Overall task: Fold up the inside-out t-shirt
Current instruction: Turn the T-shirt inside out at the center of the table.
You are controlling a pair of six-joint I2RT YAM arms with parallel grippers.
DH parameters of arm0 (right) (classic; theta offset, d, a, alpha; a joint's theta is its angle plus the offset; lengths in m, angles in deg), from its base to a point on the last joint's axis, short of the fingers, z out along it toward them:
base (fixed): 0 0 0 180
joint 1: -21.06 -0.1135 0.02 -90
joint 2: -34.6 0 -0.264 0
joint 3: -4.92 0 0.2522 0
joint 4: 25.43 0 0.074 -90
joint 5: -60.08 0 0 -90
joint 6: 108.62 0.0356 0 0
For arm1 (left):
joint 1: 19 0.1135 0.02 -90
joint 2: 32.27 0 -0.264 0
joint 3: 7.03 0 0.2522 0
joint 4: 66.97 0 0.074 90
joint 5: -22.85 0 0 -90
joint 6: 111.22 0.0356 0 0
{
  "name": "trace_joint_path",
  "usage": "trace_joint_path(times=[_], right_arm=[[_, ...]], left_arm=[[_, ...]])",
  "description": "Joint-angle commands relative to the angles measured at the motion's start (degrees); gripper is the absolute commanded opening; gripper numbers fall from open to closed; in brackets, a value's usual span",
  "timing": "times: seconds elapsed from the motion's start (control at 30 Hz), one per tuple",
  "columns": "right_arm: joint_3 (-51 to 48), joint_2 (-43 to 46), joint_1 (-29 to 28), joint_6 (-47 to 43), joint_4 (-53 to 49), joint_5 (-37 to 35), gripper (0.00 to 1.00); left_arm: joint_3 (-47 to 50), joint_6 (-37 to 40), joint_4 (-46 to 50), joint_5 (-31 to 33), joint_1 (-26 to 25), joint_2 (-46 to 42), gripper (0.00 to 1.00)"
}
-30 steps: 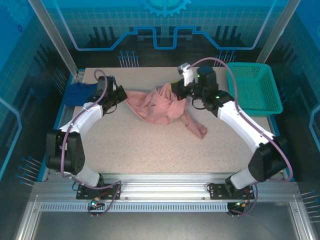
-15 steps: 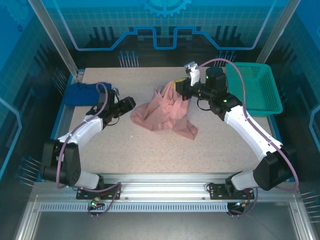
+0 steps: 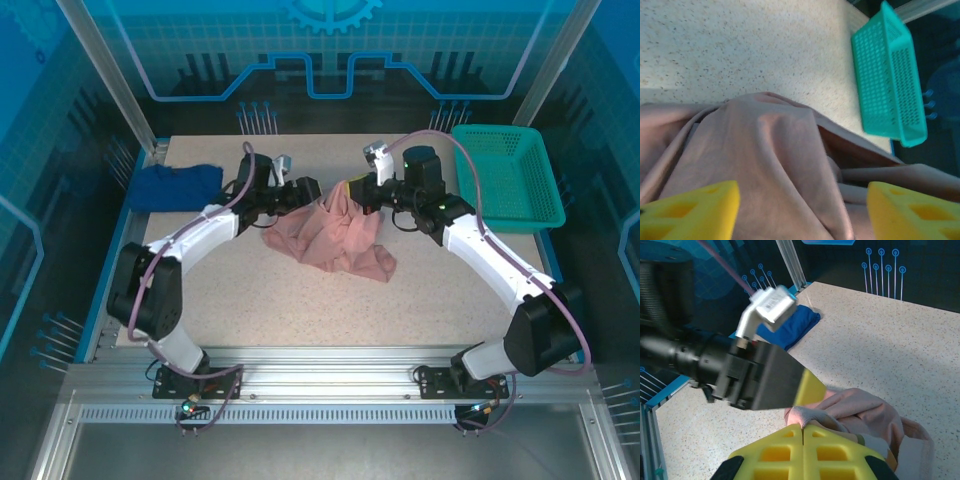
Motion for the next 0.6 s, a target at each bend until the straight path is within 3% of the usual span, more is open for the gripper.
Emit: trace_joint_path(times=[0.0,0.2,0.23,0.4,0.57], right_arm=[[1.00,1.45,-0.44,-0.64,1.53,0.35,0.00],[8.50,2.74,0.62,0.70,0.63,-4.53,0.00],[10.77,2.49,0.89,1.28,0.71,-4.61,0.00],[19.39,3.32,1.04,2.95,2.26,-4.26,0.00],[15.81,8.23,1.65,1.58,2.64,-6.42,0.00]], left_arm=[[-3.41,-0.44,1.66,-3.66,-0.58,4.40,0.53],[-3.82,-2.29,-1.38,-4.87,1.11,4.13,0.04],[-3.81,-2.70,-1.89,-4.92,2.14,3.00,0.00],[-2.40,-4.21,-4.82,-2.88,7.73,-3.47,0.00],[4.78,-4.46,-7.65,1.82,11.39,-7.82,0.00]])
